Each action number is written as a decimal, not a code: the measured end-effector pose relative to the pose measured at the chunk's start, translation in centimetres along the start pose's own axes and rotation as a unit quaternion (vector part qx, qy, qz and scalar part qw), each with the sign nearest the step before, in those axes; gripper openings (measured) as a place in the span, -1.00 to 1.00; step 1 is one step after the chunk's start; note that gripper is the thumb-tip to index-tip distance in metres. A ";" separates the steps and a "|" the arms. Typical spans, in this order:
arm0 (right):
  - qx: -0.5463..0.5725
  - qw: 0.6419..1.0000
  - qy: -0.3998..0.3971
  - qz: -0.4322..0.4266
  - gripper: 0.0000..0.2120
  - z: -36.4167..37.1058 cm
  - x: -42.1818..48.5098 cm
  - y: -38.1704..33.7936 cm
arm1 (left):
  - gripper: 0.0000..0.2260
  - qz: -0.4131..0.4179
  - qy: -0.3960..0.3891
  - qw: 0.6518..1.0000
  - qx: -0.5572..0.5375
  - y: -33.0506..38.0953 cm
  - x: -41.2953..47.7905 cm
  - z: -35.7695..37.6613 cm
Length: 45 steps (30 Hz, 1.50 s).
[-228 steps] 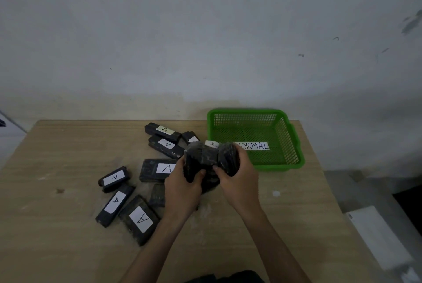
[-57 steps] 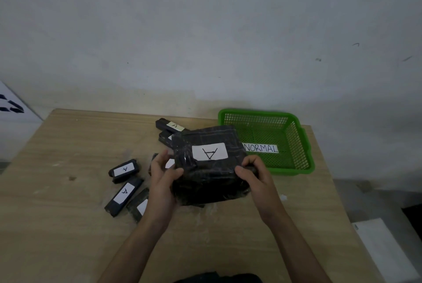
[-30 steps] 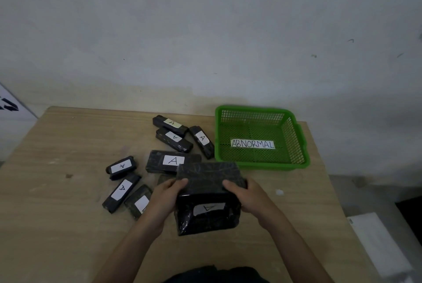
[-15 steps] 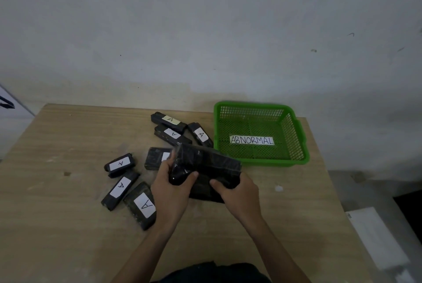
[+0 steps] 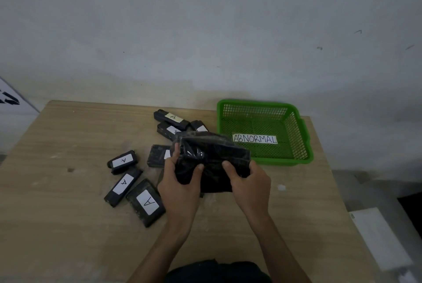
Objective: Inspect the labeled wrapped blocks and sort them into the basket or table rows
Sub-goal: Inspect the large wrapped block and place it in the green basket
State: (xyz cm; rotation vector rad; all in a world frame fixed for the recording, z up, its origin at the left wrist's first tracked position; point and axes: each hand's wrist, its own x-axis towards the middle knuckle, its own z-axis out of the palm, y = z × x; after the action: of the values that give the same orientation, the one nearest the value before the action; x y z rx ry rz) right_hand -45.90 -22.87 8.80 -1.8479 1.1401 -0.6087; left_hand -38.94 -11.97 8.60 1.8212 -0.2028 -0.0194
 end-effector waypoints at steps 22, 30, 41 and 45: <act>0.004 0.982 0.064 -0.180 -0.66 -0.9 0.3 0.8 | -0.58 0.030 -0.105 0.994 0.011 -1.9 1.7 -0.5; -0.167 0.897 -0.103 -0.396 -0.22 -3.1 1.5 1.2 | -0.82 -0.272 -0.174 0.936 -0.141 -3.0 3.6 -0.8; 0.203 0.968 -0.063 0.137 -0.80 -4.6 3.9 2.8 | -0.66 -0.102 -0.269 0.957 -0.046 -0.8 3.8 1.9; 0.155 0.981 -0.011 0.116 -0.76 -4.7 4.0 3.3 | -0.64 -0.026 -0.229 0.972 0.037 -1.2 2.9 4.3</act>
State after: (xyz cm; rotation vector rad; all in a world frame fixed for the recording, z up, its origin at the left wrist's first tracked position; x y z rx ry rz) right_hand -49.14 -29.02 8.22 -1.4310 1.1528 -0.5931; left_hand -36.43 -16.22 6.63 1.8743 -0.4849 -0.4780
